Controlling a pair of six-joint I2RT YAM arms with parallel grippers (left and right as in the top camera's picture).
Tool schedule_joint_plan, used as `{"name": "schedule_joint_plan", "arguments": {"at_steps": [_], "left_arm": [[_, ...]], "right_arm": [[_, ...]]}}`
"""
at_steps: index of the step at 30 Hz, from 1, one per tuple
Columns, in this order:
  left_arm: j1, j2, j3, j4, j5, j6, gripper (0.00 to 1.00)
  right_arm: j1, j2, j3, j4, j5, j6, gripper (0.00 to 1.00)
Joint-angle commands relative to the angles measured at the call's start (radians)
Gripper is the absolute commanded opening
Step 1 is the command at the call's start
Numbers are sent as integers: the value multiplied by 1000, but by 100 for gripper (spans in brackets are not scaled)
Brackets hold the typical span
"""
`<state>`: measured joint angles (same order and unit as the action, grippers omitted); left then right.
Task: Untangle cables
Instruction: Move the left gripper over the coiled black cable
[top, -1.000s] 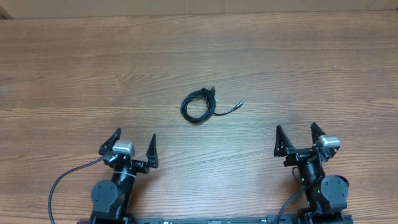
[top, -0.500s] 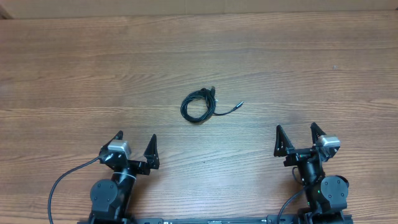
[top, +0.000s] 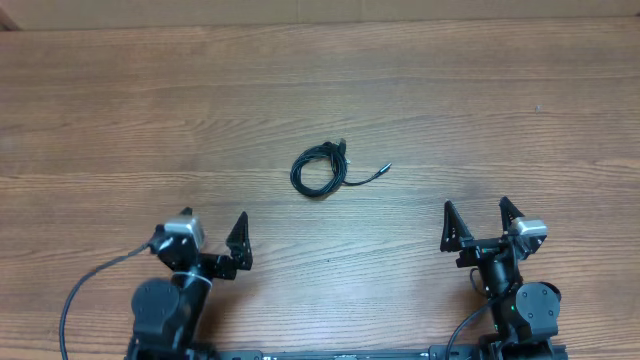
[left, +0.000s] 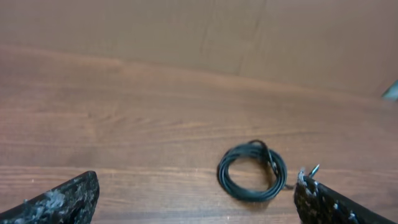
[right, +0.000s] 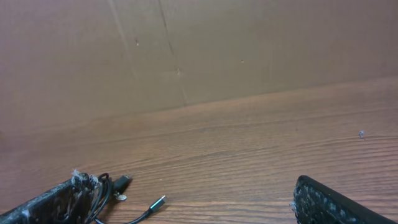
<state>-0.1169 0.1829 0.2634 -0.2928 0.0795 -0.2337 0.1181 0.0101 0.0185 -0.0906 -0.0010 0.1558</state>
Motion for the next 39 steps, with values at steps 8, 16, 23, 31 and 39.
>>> {"name": "schedule_joint_plan", "arguments": {"at_steps": [8, 16, 23, 31, 39], "left_arm": [[5, 386, 259, -103, 40, -5, 100], [5, 635, 478, -306, 148, -2, 99], [5, 743, 499, -369, 149, -2, 100], [5, 859, 499, -429, 159, -7, 99], [6, 894, 499, -436, 158, -7, 99]], "right_arm": [[-3, -7, -11, 6, -4, -8, 100], [-3, -7, -11, 6, -4, -8, 100], [-3, -7, -11, 6, -4, -8, 100], [-3, -7, -11, 6, -4, -8, 100], [-3, -7, -11, 6, -4, -8, 100]]}}
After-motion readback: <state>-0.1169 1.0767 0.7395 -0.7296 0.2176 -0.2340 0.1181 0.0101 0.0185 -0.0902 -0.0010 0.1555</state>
